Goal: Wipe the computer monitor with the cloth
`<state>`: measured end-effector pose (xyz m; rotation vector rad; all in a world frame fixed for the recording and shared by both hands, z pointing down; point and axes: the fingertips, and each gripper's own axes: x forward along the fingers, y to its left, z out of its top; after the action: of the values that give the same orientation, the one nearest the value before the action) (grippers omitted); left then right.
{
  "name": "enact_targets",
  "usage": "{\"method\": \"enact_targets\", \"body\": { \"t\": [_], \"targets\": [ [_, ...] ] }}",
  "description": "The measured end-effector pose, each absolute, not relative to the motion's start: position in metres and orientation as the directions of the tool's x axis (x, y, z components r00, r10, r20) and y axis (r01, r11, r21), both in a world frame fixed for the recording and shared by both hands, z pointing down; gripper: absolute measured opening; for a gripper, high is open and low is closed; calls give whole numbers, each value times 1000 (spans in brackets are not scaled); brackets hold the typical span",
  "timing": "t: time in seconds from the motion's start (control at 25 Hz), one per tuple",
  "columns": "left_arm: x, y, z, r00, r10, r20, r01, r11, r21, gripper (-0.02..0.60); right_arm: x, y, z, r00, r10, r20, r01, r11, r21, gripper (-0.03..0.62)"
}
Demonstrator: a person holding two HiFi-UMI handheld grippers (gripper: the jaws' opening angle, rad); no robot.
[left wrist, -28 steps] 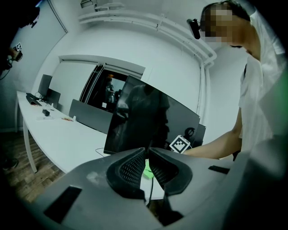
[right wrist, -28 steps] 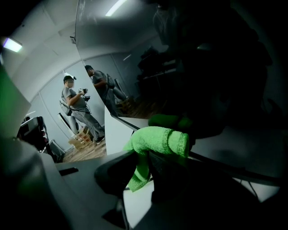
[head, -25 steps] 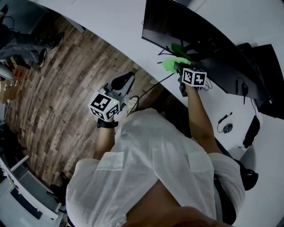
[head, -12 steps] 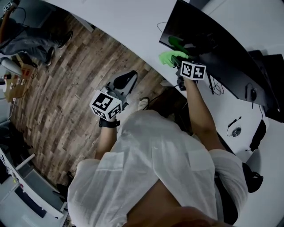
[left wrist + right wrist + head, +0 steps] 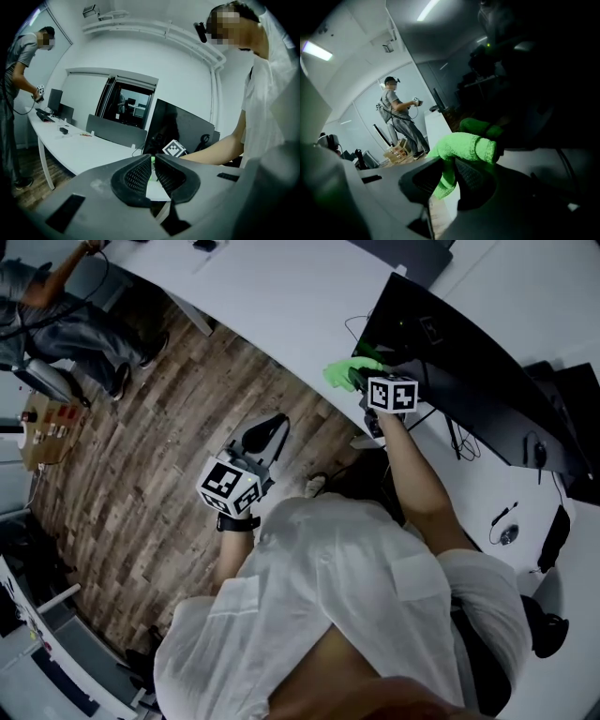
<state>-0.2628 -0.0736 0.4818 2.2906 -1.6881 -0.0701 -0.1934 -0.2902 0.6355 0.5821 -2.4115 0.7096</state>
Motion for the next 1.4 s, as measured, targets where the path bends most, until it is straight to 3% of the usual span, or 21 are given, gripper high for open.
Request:
{"method": "enact_targets", "body": {
  "t": [0.16,0.48,0.64,1.04,1.4],
  "targets": [
    [-278,-67,482,278,-952,126,-934,-237,268,32,-228,-279,581,-834,-241,497,-444,828,-343,249],
    [-280,-77,473,301,-949,92,-930,-271,250,32,-277,-251,386,-959,-226,174,-262,938,-227,247],
    [-270,-80,471,327,-941,84,-921,-298,249,32,-285,-260,326,-967,-234,97,-249,951,-184,246],
    [-265,-81,478,336,-937,95,-918,-303,256,32,-251,-271,372,-943,-313,110,-331,877,-348,239],
    [-254,-93,479,377,-920,103,-904,-341,258,32,-238,-273,464,-910,-308,278,-401,824,-400,236]
  ]
}}
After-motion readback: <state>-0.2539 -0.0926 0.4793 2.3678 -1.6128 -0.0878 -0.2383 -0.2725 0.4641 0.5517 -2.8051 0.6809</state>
